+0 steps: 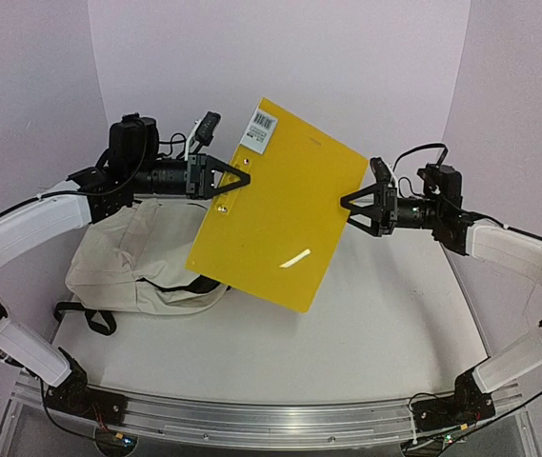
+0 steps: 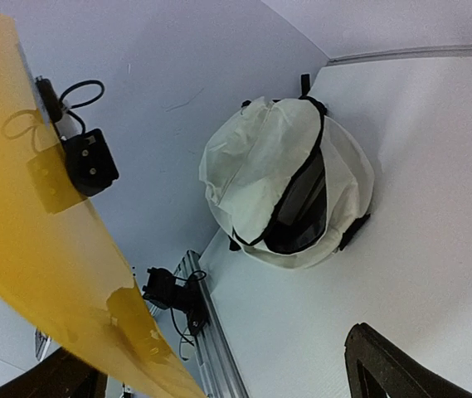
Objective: Pack the student bag
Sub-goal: Pick up the stationery from the center of the board.
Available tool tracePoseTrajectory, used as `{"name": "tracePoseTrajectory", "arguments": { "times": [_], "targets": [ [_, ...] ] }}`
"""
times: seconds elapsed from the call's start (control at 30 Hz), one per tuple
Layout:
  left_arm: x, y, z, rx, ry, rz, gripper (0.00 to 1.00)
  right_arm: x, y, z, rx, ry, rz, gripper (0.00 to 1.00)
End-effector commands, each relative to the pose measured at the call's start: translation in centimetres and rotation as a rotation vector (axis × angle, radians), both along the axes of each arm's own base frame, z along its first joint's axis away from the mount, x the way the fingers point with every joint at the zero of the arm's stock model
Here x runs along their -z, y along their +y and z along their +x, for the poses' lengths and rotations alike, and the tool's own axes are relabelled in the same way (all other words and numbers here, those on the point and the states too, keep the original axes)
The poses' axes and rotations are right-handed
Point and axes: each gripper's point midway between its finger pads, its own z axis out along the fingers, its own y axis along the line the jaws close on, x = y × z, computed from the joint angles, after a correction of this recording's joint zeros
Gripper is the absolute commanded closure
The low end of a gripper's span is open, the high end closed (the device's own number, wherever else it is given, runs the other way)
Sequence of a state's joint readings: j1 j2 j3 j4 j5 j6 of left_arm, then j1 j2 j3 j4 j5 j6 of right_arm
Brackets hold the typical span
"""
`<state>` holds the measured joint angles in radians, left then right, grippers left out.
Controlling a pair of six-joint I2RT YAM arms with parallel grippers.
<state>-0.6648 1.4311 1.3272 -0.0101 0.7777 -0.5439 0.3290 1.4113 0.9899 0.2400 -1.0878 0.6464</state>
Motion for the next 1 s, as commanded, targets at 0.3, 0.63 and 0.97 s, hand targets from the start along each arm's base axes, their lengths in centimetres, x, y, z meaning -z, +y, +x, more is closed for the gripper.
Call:
{"name": "tracePoseTrajectory", "arguments": {
  "times": [0.3,0.63,0.97],
  "targets": [
    [0.7,3.0,-7.5,0.354,-0.011,0.155,1.0,-6.6,0.1,-3.1,-0.139,-0.191,0.056,0.02],
    [2.6,2.5,-8.1,0.478,0.089,0.192,1.0,-5.4,3.0,-6.0,-0.286,-0.138,0.052,0.02],
    [4.0,2.0,-7.4,0.502,0.121,0.227,1.0,-4.5,6.7,-8.8,-0.42,-0.117,0.049,0.22]
  ]
}}
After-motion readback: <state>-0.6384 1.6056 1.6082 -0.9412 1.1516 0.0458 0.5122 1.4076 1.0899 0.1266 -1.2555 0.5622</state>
